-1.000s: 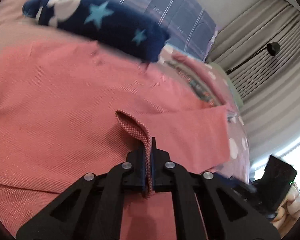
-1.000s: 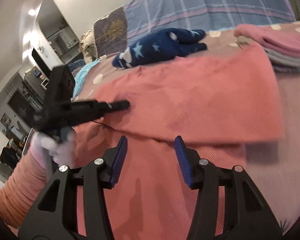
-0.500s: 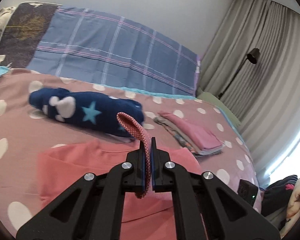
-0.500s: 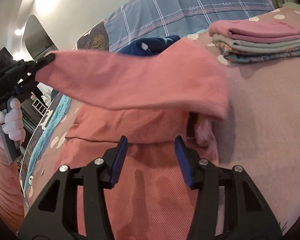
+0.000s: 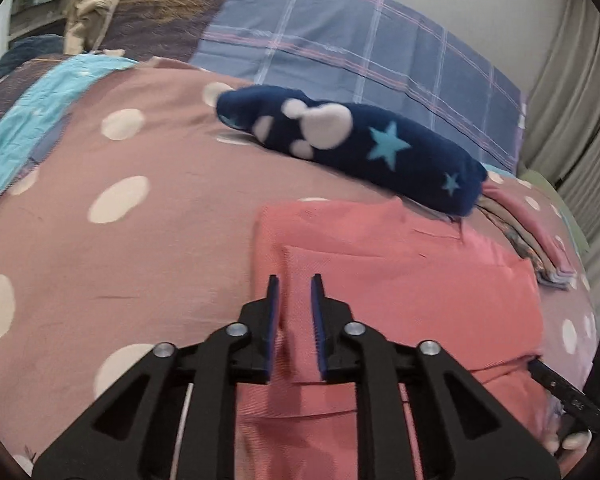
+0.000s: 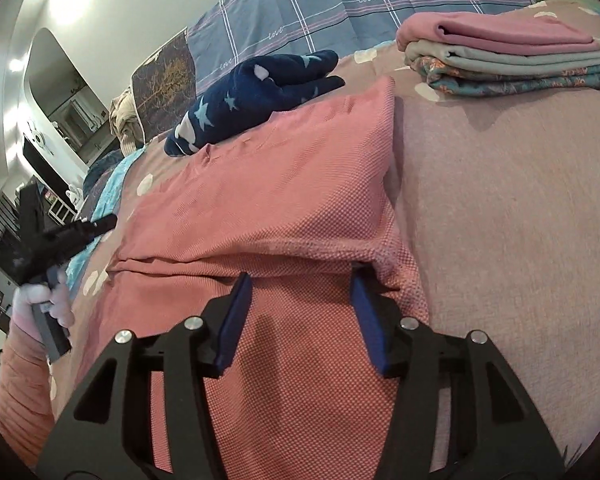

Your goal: Fold small clothes

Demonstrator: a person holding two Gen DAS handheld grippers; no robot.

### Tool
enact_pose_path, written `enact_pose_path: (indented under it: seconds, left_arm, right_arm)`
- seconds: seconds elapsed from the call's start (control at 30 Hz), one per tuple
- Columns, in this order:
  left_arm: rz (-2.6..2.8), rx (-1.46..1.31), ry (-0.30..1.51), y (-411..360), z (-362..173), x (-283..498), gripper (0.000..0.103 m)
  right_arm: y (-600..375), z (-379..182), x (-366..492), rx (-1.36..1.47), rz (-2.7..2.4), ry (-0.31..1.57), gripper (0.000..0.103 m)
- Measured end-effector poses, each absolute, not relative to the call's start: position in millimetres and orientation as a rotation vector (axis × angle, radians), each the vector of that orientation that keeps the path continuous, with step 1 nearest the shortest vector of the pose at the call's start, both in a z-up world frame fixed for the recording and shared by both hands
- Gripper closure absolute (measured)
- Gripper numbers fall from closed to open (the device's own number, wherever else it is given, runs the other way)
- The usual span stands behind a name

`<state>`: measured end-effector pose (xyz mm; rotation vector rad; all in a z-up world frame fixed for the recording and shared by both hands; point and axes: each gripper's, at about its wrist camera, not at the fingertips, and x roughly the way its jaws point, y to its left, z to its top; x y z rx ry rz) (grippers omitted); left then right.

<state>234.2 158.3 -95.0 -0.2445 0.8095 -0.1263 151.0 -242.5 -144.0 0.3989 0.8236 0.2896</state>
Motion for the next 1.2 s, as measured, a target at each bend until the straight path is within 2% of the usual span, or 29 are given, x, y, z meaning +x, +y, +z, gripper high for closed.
enact_pose_path:
  seconds: [0.13, 0.23, 0.27, 0.3, 0.37, 0.43, 0.47, 0.67, 0.8, 0.9, 1.0, 1.03, 1.07, 1.1, 1.2]
  left_arm:
    - [-0.196, -0.233, 0.773, 145.6, -89.9, 224.7, 0.081]
    - [-0.249, -0.182, 0.807, 120.5, -102.7, 224.5, 0.071]
    - [-0.248, -0.158, 0.845, 112.5, -113.0, 225.9, 0.068]
    - [-0.238, -0.129, 0.897, 106.0, -127.1, 229.4, 0.067]
    - [-0.213, -0.050, 0.870, 94.3, -141.5, 224.8, 0.062]
    - [-0.210, -0.046, 0.871, 94.0, -138.5, 223.5, 0.061]
    - [-0.209, -0.042, 0.868, 94.0, -140.0, 222.8, 0.060]
    - [-0.200, -0.020, 0.862, 91.2, -141.5, 221.3, 0.059]
    - [-0.200, -0.019, 0.861, 89.8, -140.1, 221.8, 0.059]
    - [-0.199, -0.016, 0.861, 89.8, -140.3, 221.5, 0.059]
    - [-0.199, -0.016, 0.861, 90.3, -140.4, 221.3, 0.059]
    - [-0.200, -0.017, 0.861, 90.3, -140.4, 221.4, 0.058]
    - [-0.201, -0.019, 0.861, 90.4, -140.4, 221.6, 0.058]
    - [-0.202, -0.021, 0.860, 90.8, -140.3, 221.7, 0.058]
    - [-0.202, -0.019, 0.859, 90.2, -140.3, 221.4, 0.058]
  right_arm:
    - [-242.3, -141.4, 149.0, 0.397, 0.266, 0.811, 0.053]
    - [-243.4, -134.0, 144.8, 0.369, 0.189, 0.777, 0.054]
    - [-247.4, -131.5, 143.2, 0.362, 0.117, 0.767, 0.064]
    - [-252.9, -131.8, 142.3, 0.379, 0.069, 0.773, 0.079]
    - [-263.6, -134.3, 139.8, 0.414, -0.014, 0.793, 0.097]
    - [-275.8, -134.2, 130.9, 0.417, -0.125, 0.780, 0.074]
    - [-278.8, -134.4, 129.0, 0.412, -0.143, 0.774, 0.071]
    - [-282.2, -119.6, 137.8, 0.400, 0.034, 0.754, 0.069]
    - [-284.8, -110.7, 173.5, 0.417, 0.125, 0.766, 0.061]
    - [-289.9, -118.8, 209.6, 0.541, 0.193, 0.824, 0.052]
    - [-292.6, -128.7, 246.2, 0.600, 0.157, 0.859, 0.052]
    - [-292.5, -130.8, 258.8, 0.591, 0.134, 0.856, 0.054]
    - [-291.2, -131.7, 265.5, 0.574, 0.126, 0.854, 0.090]
    - [-286.7, -132.4, 276.8, 0.518, 0.130, 0.858, 0.099]
    - [-278.9, -117.4, 281.3, 0.346, 0.057, 0.791, 0.100]
